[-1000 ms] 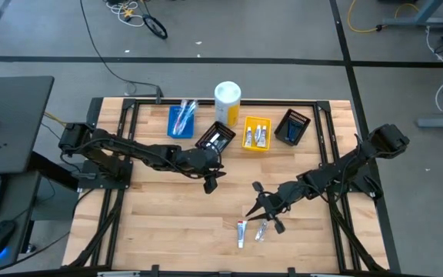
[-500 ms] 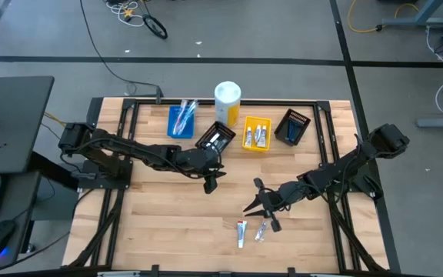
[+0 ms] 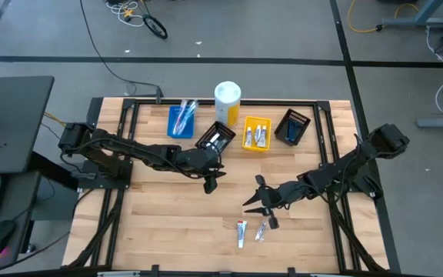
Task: Pick & Place Travel size toiletries
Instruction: Put the silver nail cutter into the left black bin
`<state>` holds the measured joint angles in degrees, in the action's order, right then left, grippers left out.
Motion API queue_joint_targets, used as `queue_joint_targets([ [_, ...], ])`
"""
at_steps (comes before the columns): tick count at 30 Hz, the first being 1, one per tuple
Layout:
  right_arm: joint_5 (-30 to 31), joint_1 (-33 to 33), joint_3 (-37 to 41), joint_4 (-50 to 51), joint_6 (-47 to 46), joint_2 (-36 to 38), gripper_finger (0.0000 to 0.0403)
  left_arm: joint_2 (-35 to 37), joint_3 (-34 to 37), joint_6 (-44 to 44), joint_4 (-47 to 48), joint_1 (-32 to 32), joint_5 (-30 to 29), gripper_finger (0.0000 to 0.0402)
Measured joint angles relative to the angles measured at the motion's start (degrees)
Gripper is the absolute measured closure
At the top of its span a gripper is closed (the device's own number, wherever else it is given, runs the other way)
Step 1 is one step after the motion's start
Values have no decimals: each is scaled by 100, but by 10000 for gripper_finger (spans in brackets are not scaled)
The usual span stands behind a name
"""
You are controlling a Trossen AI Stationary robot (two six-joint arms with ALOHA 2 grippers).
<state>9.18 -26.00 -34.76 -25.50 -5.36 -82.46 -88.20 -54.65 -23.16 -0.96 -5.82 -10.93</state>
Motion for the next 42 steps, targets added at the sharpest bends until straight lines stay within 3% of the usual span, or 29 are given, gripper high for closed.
queue_joint_targets([
  [6,-118,-2,70,22,-25,0,234,0,0,0,-1,1,1,255],
  [12,-1431,-2,72,234,90,0,220,0,0,0,-1,2,2,255],
  [16,-2084,-58,74,637,708,0,220,0,0,0,0,2,0,255],
  [22,-1990,-216,76,1386,1165,-193,220,0,0,0,-1,1,2,255],
  [29,-1955,-323,76,1451,1207,-990,220,0,0,-2,-6,2,0,255],
  [36,-1497,-347,61,1324,1111,-1508,222,0,0,0,-8,2,0,255],
  [42,-1431,-356,61,1282,1330,-1534,265,0,0,0,-8,2,0,255],
])
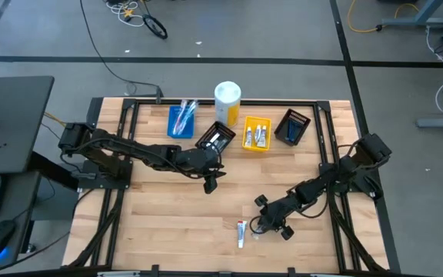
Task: Pick & Place Travel size toiletries
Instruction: Put the silver nail cutter into the left black bin
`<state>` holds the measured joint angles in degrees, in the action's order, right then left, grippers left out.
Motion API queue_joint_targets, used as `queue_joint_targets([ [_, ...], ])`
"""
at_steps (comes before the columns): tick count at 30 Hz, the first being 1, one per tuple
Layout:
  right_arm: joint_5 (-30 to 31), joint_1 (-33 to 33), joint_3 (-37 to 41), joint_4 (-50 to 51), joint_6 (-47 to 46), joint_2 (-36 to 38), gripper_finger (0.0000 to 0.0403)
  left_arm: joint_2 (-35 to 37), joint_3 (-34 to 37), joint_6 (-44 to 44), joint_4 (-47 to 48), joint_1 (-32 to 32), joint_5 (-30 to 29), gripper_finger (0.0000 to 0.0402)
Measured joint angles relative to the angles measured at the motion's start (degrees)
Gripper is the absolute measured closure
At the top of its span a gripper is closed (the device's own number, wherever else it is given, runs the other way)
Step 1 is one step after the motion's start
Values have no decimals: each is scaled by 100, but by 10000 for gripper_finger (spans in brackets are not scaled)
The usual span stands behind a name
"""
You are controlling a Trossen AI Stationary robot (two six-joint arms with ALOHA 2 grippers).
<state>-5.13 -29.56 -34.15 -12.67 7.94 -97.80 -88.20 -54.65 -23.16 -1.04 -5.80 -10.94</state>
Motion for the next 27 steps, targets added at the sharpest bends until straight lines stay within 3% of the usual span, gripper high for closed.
queue_joint_targets([
  [5,-31,13,0,-16,-307,-6,304,0,0,0,-1,0,0,255],
  [13,51,13,22,-520,-640,-39,316,11,0,-44,15,12,5,255],
  [21,1923,138,31,-990,-712,-22,317,890,4,-236,628,268,38,255],
  [27,2701,473,26,-1082,-239,640,318,2032,2,327,1116,499,-81,255],
])
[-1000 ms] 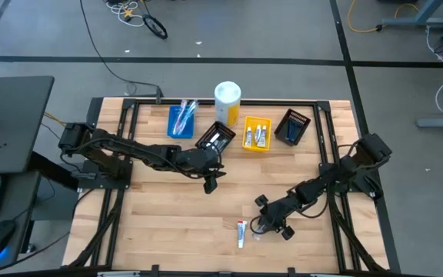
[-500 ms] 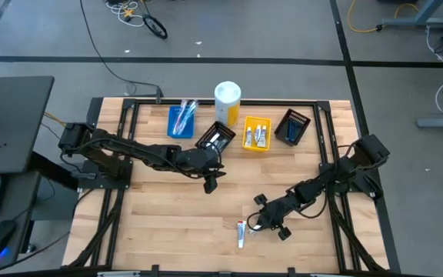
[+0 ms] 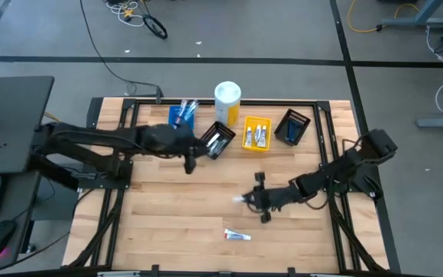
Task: Pick & Place Travel size toiletries
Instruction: Put the silver nail cutter into the left black bin
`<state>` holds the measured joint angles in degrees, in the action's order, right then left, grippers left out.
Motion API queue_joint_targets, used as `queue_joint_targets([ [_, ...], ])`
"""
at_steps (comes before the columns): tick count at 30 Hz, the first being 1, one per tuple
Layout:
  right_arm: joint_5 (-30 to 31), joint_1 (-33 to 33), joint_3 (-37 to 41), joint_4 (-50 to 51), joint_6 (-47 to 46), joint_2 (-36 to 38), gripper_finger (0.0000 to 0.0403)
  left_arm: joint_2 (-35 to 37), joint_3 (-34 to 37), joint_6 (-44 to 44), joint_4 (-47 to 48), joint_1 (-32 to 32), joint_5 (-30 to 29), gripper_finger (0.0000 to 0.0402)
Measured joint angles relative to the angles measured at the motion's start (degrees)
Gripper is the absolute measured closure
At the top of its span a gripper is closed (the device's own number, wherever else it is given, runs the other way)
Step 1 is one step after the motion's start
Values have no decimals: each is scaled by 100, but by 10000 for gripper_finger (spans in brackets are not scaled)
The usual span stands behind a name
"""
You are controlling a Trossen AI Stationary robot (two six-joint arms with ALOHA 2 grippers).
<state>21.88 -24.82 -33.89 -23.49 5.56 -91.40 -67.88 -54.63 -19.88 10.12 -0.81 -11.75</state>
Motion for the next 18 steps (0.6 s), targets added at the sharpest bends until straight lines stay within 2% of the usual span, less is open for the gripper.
queue_joint_targets([
  [4,781,447,-2,-700,1000,373,318,480,-4,521,0,28,-279,255],
  [7,960,967,-11,-1577,1399,365,318,641,-4,809,23,28,-536,255],
  [9,820,1373,-13,-2166,1269,284,318,634,-6,906,56,28,-640,255],
  [12,611,1965,-15,-2544,740,187,318,580,-6,1006,43,28,-782,255],
  [16,99,2621,-15,-2514,-148,28,318,354,-2,960,84,28,-967,255],
  [18,-358,2780,-15,-2347,-224,-29,318,248,-2,764,0,28,-1008,255],
])
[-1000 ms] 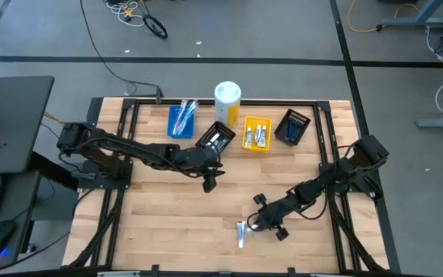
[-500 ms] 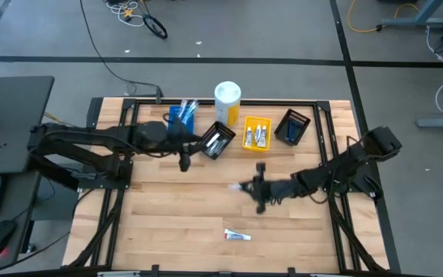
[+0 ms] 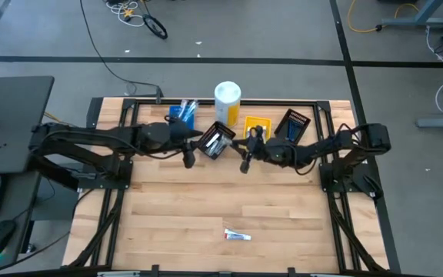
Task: Pick & Place Travel size toiletries
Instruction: Put the silver nail cutter into the left black bin
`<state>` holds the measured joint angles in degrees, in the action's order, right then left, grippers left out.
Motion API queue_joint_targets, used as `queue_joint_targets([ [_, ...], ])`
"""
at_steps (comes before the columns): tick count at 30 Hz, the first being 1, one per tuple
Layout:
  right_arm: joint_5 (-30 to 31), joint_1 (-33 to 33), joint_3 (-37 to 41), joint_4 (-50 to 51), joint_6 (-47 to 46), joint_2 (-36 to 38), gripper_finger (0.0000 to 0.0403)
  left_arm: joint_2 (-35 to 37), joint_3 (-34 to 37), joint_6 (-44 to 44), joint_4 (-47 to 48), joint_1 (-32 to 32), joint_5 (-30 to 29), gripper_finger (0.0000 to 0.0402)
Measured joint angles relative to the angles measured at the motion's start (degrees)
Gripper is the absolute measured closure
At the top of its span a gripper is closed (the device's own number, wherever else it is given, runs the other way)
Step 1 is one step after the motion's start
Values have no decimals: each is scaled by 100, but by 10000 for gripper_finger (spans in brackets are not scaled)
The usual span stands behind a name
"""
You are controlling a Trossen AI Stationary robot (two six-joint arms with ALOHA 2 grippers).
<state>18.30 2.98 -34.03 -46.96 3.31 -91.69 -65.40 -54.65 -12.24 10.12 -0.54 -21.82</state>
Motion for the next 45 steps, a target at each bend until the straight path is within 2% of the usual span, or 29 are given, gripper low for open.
queue_joint_targets([
  [4,-507,7,1,138,573,-18,318,-203,0,-104,-238,0,-3,255],
  [12,-500,-54,1,189,998,-18,318,-552,0,-56,-1092,0,338,255],
  [17,-496,-54,1,123,1249,-18,318,-710,1,236,-957,0,2,255],
  [22,-573,-59,1,126,1220,-18,318,-995,13,413,-959,17,11,255],
  [26,-923,-61,2,292,1250,-18,318,-1344,14,1290,-1109,20,336,255],
  [29,-953,-61,4,322,1265,-18,318,-1618,0,1748,-1196,37,472,254],
  [36,-936,-50,1,307,1315,-18,318,-2120,0,1434,-1106,306,537,221],
  [40,-967,-47,6,347,1372,-24,318,-2261,-2,1596,-1101,400,768,201],
  [45,-982,-54,4,331,1373,-23,318,-2363,-7,1518,-1131,415,1119,210],
])
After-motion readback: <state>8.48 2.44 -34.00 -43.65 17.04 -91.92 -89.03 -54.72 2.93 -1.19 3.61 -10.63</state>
